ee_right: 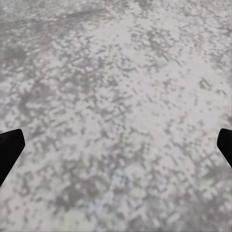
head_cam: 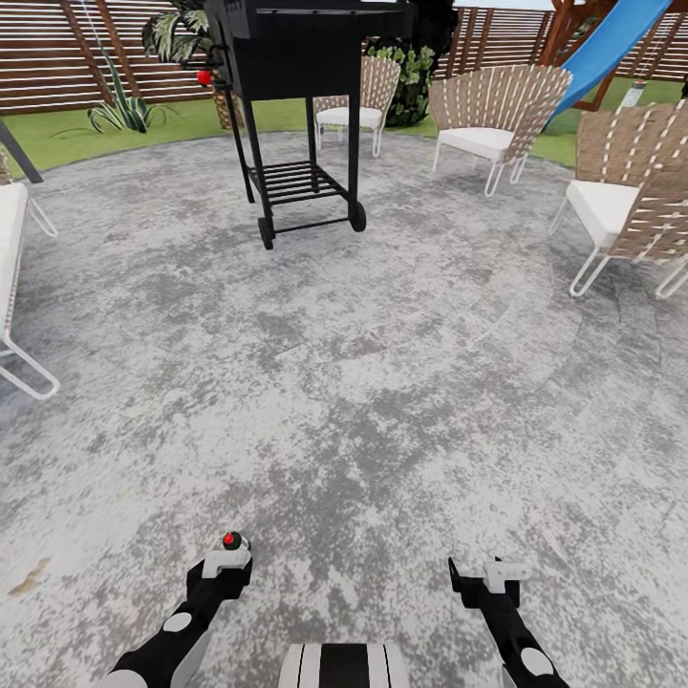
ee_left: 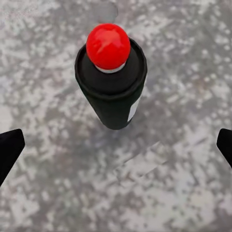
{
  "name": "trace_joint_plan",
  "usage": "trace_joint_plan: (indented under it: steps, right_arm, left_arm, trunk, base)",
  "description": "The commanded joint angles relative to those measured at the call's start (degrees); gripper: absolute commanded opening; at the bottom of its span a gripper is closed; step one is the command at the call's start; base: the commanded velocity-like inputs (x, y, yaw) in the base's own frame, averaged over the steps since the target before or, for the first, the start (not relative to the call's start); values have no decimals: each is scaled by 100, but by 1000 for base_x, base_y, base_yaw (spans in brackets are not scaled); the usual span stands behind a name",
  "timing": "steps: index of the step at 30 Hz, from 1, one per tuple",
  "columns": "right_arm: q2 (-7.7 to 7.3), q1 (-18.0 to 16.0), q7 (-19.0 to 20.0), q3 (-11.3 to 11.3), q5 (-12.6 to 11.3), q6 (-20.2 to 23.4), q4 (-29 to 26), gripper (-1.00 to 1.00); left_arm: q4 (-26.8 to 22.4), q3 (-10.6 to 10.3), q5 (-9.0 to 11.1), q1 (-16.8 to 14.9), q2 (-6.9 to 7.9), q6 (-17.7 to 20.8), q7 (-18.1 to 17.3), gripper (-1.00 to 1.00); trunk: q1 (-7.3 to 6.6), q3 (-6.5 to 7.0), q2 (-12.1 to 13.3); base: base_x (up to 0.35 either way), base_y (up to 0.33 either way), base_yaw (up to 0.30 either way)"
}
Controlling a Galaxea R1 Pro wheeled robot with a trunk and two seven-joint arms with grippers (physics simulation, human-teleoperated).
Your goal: Pick up the pesticide atomizer in the garden and spray insectifuge to fully cover both potted plants in the garden.
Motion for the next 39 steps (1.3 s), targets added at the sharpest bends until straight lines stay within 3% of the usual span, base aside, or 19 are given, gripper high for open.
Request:
trace_joint_plan:
  steps: [1,21,30,36,39]
  right_arm:
    - [0,-2,-2,-3,1,-17,4,100]
    - [0,-2,-2,-4,1,-17,3,100]
    - [0,-2,-2,-3,1,-17,11,100]
    - [0,-2,-2,-3,1,-17,12,100]
    - [0,-2,-2,-3,1,-17,12,100]
  left_arm:
    - [4,10,-7,-3,-1,-19,2,100]
    - [13,10,-7,-3,-2,-40,2,100]
    - [33,10,-15,50,5,-637,-21,100]
    - [31,10,-16,58,8,-698,-27,100]
    - [32,10,-16,59,8,-708,-32,100]
  trunk:
    - [-1,-3,-1]
    - [-1,-3,-1]
    - [-1,-3,-1]
    - [-1,-5,-1]
    - [7,-89,-5]
  base:
    - [0,8,0]
    - [91,21,0]
    - [2,0,0]
    - [0,0,0]
    - [0,0,0]
